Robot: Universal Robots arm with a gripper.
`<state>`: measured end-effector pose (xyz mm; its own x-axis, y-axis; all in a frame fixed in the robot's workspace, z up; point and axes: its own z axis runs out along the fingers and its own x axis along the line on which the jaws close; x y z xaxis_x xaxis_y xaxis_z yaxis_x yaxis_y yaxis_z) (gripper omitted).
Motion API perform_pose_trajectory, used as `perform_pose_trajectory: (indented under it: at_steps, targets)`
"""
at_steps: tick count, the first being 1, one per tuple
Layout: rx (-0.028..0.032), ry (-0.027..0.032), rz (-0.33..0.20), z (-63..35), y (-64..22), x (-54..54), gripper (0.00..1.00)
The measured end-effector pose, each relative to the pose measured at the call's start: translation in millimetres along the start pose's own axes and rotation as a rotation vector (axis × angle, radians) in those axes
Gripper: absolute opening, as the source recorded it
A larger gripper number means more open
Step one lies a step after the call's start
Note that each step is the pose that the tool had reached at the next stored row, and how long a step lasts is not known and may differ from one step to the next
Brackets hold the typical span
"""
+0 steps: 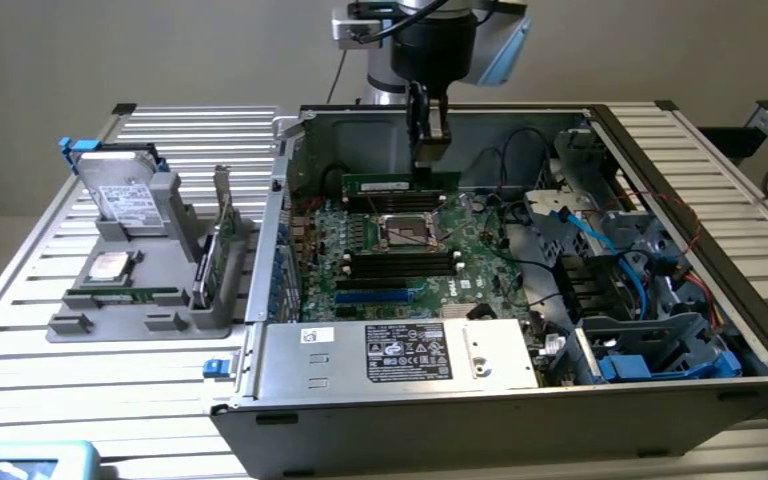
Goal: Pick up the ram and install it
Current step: 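Insert the ram into the slot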
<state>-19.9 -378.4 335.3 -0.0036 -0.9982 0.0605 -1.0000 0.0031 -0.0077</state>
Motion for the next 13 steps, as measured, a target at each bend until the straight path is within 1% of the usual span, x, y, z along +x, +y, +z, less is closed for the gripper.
perform_pose_trajectory:
  at_steps: [2, 4, 9, 13]
  targets:
    - [0.0009, 0.0031, 0.000, 2.4, -0.2, -0.2, 0.12]
    - [0.0014, 0.0050, 0.000, 5.0, -0.2, -0.2, 0.12]
    - [0.0020, 0.0080, 0.000, 12.5, -0.1, -0.1, 0.12]
    - [0.0022, 0.0095, 0.000, 18.3, -0.7, 2.5, 0.12]
